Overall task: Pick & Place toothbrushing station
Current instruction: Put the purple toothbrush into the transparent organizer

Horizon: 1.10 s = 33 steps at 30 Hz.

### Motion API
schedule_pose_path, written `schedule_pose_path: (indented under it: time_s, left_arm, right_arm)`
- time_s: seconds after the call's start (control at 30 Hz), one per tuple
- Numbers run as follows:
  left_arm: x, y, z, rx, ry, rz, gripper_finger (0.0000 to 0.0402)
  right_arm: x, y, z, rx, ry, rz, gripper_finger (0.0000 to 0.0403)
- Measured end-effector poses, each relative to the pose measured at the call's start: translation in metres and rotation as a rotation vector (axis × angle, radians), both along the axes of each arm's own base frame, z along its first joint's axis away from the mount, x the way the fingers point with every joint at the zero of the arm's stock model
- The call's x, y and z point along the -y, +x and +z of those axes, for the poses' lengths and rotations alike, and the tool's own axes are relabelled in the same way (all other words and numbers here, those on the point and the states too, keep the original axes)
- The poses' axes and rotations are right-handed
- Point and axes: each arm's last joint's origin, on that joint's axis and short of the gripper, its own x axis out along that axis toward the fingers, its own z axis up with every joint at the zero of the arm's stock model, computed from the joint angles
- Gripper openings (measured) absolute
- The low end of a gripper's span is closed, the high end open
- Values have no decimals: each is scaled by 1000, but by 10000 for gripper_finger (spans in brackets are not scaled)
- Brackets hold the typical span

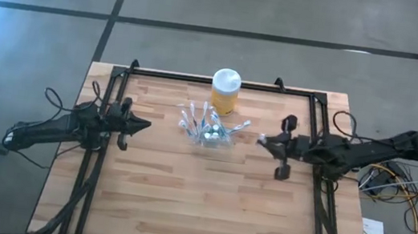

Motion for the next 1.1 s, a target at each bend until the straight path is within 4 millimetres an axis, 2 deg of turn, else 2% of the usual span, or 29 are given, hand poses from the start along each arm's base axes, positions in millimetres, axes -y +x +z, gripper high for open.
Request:
schedule_pose_path:
  time_s: [0.1, 0.2, 0.4, 0.6, 1.1]
  left_arm:
    - [0, 0, 0, -1, 2, 0, 12]
    - [0, 0, 0, 1, 7, 0, 12]
    - [0, 0, 0, 1, 8, 0, 12]
    - [0, 0, 0, 1, 7, 0, 12]
    - [0, 0, 0, 3, -6, 1, 12]
  right_arm:
    - [4, 18, 5, 30, -21, -37, 13]
    - [16, 32, 1, 69, -16, -28, 13]
    - [38, 57, -44, 73, 6, -83, 13]
    - [46, 65, -80, 88, 11, -114, 13]
    - [58, 92, -139, 43, 110, -269, 13]
